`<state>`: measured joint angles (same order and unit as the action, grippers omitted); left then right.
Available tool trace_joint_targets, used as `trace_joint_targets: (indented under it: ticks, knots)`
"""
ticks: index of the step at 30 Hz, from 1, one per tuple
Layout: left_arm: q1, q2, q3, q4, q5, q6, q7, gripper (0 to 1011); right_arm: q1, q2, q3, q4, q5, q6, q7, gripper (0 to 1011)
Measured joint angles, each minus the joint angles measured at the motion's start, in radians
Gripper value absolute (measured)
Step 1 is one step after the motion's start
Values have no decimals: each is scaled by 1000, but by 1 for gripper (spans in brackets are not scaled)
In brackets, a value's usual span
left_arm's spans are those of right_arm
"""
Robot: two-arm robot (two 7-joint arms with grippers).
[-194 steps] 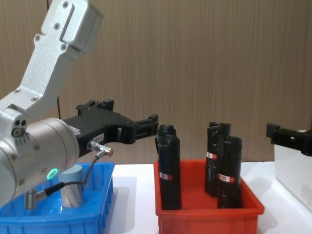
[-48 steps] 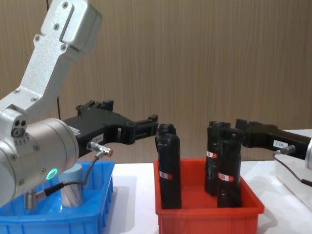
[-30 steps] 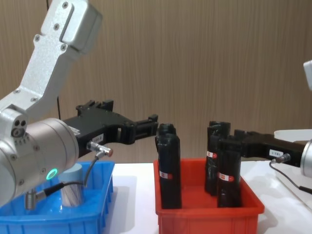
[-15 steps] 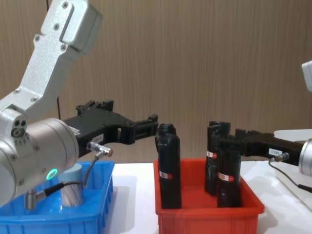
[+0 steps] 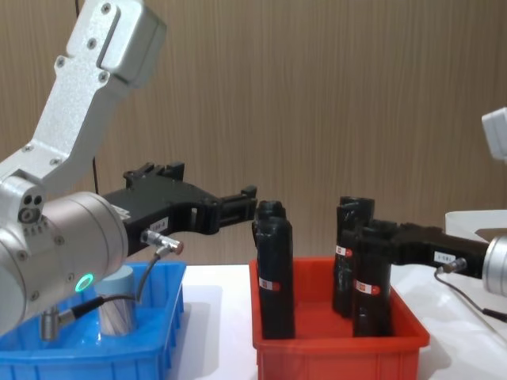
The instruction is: Pick the cotton swabs from the blue box and place them into the white box.
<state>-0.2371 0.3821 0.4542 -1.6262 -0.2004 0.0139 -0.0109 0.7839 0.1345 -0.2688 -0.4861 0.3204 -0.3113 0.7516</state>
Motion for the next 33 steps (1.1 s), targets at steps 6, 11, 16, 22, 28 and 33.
trace_joint_targets:
  ticks: [6, 11, 16, 22, 28, 33]
  knots:
    - [0, 0, 0, 0, 0, 0, 0, 1000, 28, -10, -8, 64, -10, -19, 5, 1002]
    - [0, 0, 0, 0, 0, 0, 0, 1000, 50, -19, -13, 113, -14, -37, 11, 919]
    - [0, 0, 0, 0, 0, 0, 0, 1000, 71, -27, -15, 163, -19, -57, 16, 766]
    - [0, 0, 0, 0, 0, 0, 0, 1000, 91, -34, -15, 207, -19, -79, 23, 606]
    - [0, 0, 0, 0, 0, 0, 0, 1000, 99, -37, -10, 222, -19, -92, 29, 487]
    - [0, 0, 0, 0, 0, 0, 0, 1000, 89, -35, -5, 193, -13, -89, 31, 452]
